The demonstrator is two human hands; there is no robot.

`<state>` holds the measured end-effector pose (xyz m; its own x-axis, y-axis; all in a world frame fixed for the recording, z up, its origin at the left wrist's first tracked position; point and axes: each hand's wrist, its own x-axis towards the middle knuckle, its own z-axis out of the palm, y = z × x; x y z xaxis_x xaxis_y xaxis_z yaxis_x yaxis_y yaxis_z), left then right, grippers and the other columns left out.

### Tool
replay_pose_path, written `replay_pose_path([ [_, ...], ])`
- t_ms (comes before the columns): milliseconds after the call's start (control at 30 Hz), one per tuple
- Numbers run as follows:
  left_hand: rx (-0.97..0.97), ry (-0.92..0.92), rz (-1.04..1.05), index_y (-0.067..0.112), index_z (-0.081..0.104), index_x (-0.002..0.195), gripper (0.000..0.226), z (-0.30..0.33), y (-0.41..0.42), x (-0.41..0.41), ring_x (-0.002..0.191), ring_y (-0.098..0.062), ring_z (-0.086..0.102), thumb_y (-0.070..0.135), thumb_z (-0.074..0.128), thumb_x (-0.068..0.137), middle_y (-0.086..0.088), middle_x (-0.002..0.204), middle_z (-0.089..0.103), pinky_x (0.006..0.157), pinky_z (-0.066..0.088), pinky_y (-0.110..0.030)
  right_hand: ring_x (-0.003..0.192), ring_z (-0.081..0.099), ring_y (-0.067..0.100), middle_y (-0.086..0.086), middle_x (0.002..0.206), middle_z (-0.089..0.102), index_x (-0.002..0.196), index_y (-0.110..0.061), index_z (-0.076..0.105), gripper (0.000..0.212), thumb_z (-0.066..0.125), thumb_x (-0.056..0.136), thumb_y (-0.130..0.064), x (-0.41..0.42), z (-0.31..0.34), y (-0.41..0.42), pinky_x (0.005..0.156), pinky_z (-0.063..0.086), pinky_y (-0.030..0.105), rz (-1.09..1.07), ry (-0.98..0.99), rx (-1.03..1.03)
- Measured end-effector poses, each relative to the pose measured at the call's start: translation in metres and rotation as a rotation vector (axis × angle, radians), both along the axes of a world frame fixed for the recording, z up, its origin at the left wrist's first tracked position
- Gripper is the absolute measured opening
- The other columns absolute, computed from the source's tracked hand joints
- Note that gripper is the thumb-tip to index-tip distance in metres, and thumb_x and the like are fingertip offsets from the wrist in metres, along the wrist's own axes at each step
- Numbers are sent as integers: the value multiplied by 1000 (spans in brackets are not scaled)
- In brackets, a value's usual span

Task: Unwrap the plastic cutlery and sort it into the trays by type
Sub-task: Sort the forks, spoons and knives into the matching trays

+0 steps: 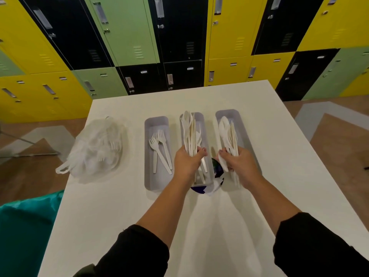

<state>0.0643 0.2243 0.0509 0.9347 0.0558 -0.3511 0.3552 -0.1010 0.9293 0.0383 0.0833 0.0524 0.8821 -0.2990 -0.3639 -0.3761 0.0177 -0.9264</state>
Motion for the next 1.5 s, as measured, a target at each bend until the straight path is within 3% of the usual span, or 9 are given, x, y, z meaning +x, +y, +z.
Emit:
replay_pose_path([
  [133,-24,-5,21,3,61,84,14,5,0,3,45,-10,40,15,70,81,-16,78,66,51,40,-23,67,62,16,6,79,67,80,-16,63,8,69,83,-12,-5,4,-5,46,45,16,118,22,-7],
  [367,-26,-48,-12,16,53,69,26,10,-4,11,54,-12,52,9,77,73,0,65,57,59,44,-25,61,61,14,10,75,65,87,-9,64,7,69,82,-9,-12,4,2,51,45,21,208,46,41],
  [467,-137,24,110,16,51,73,27,11,-5,10,51,-10,50,7,77,74,2,65,57,57,45,-23,43,54,-1,1,67,59,89,-6,65,8,69,82,-7,-11,9,2,41,41,14,98,-20,67],
  [667,-406,83,377,14,50,72,29,18,0,14,40,-9,41,5,77,75,4,53,54,48,43,-22,53,51,13,1,66,61,83,-13,66,7,73,79,-13,-19,1,7,43,41,18,20,-9,134],
  [933,118,-207,233,11,59,102,29,16,16,7,81,-11,63,15,75,77,4,87,66,81,50,-22,46,47,6,1,61,56,74,-13,64,12,65,85,-8,-17,6,1,44,40,17,-51,-45,27],
  [1033,300,-318,94,6,56,115,39,20,30,8,82,-15,61,15,72,81,-1,91,65,73,51,-16,54,49,8,-1,65,59,75,-13,65,9,68,82,-7,-17,10,-13,53,40,21,38,-47,-101],
  [1167,645,-395,-392,8,58,97,23,27,37,9,66,-16,52,17,71,81,2,72,56,55,39,-18,55,49,10,-1,66,60,76,-13,66,8,70,81,-9,-18,13,-24,54,40,24,163,-40,-178],
  [1267,662,-330,-571,10,62,97,22,30,33,5,72,-18,55,17,73,79,-1,80,60,61,41,-21,55,47,14,1,65,58,74,-15,66,10,69,81,-9,-17,15,-25,51,40,22,60,-79,-144],
  [1500,359,-135,-431,23,49,65,30,23,-5,-13,57,-6,53,16,76,76,8,62,55,53,43,-12,48,45,15,-6,50,55,69,-17,62,15,70,82,-14,-18,11,-7,50,39,25,-72,-46,-15],
])
